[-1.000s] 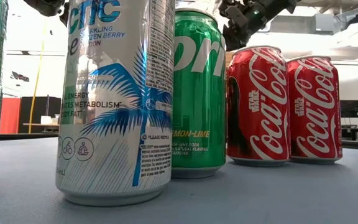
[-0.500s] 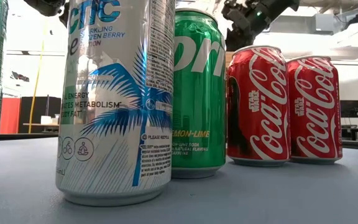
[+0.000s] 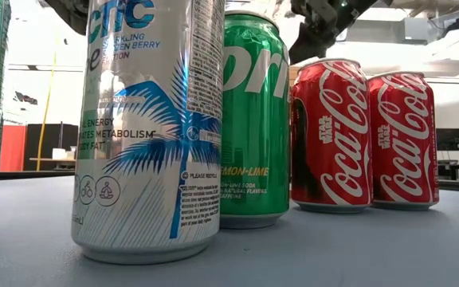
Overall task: Place canned beverage on shelf
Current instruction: Put the top center white blue soda can on the shelf
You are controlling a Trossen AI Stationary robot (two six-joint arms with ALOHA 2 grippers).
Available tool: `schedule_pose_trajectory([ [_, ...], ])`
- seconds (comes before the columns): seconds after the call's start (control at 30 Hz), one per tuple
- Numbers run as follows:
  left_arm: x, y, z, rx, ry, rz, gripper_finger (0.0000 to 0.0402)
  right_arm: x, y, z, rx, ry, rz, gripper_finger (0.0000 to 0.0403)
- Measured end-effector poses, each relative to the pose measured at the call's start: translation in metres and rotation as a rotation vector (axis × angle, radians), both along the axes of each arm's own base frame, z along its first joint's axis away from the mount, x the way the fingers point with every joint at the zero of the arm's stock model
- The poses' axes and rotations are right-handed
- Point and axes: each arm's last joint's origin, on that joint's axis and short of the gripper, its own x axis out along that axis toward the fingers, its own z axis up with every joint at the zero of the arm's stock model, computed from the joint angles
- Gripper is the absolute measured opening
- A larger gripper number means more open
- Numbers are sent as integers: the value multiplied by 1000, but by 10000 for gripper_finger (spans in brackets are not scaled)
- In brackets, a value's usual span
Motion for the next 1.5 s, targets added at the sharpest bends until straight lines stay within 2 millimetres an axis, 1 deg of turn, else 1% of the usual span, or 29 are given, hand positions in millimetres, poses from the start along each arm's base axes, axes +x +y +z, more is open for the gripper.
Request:
schedule_pose_trajectory([
  [0.1, 13, -8, -5, 14, 15, -84, 276, -5, 1, 3, 5, -3, -16, 0],
  [0.17, 20, -13, -2, 38, 25, -86, 270, -5, 3, 4, 8, -5, -11, 0],
  [0.27, 31, -17, -1, 70, 43, -99, 255, -2, 5, -1, 19, 16, -5, 0],
  [0.43, 49, -23, -3, 84, 66, -120, 214, 1, 7, -2, 6, -6, -23, 0],
  [0.53, 56, -21, -12, 51, 88, -125, 189, 2, 6, -8, 1, -22, -22, 0],
  [0.63, 59, -20, -16, 32, 100, -98, 166, 3, 6, -14, -11, -25, -14, 0],
  [0.8, 59, -16, -15, 29, 105, 18, 139, 5, 6, -16, -22, -62, -11, 0],
  [0.93, 60, -16, -15, 34, 98, 25, 125, 7, 5, -20, -32, -101, 19, 0],
  [1.03, 60, -18, -16, 22, 102, 32, 114, 6, 5, -26, -25, -96, 16, 0],
  [1.23, 66, -23, -19, 38, 102, 49, 91, 6, 1, -26, -49, -92, 16, 0],
  [1.37, 66, -24, -19, 25, 102, 53, 77, 9, -1, -31, -47, -74, 13, 0],
  [1.5, 66, -24, -18, 38, 91, 77, 66, 13, -2, -29, -63, -101, 18, 0],
])
